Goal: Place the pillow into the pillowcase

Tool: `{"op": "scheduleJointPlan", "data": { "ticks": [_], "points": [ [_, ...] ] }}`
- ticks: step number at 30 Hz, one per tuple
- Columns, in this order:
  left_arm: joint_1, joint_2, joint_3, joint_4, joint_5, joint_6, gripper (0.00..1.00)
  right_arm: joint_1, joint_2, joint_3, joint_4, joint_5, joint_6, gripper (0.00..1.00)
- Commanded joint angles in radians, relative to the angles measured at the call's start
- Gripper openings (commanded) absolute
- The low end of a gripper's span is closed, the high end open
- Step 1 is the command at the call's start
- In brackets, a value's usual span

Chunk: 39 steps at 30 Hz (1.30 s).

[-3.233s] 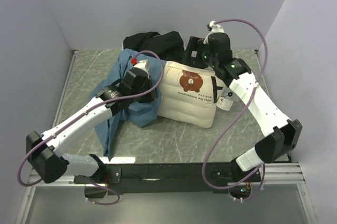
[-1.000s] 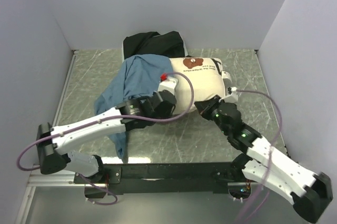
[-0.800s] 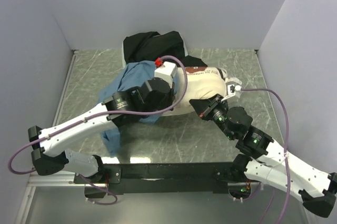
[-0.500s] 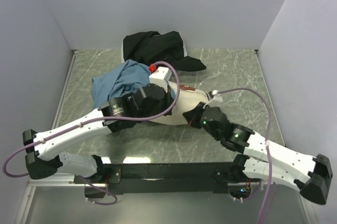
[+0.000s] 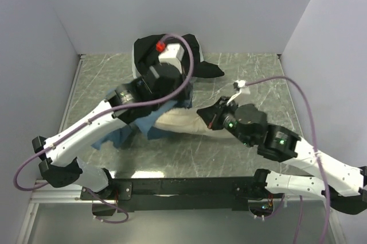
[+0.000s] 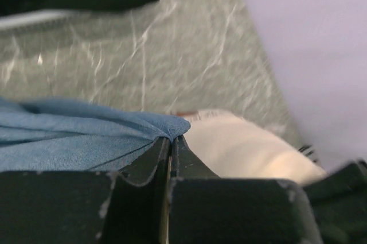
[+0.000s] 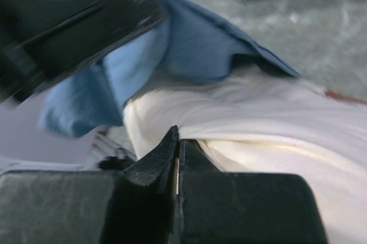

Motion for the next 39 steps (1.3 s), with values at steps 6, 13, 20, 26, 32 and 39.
{"op": "scheduleJointPlan", "data": {
  "ticks": [6,13,20,26,32,39],
  "points": [
    [0.127,0.143,0.105,0.087,0.305,0.023,0.02,-0.021,0.093,0.194,0.126,-0.209,-0.048,0.0],
    [0.126,0.3,0.191,0.064,0.37,0.067,0.15,-0.277,0.092,-0.09,0.327,-0.452,0.087,0.0],
    [0.167,0.228,0.156,0.084,0.265,0.108,0.52,-0.514,0.095,-0.194,0.381,-0.579,0.127,0.0],
    [0.17,0.107,0.076,0.054,0.201,0.127,0.72,-0.654,0.241,-0.151,0.474,-0.799,0.199,0.0],
    [0.046,-0.123,-0.205,-0.061,-0.076,0.09,0.76,-0.655,0.236,-0.09,0.423,-0.779,0.173,0.0],
    [-0.161,-0.318,-0.629,-0.135,-0.247,-0.299,0.6,-0.654,0.228,-0.081,0.421,-0.79,0.174,0.0]
  ]
}}
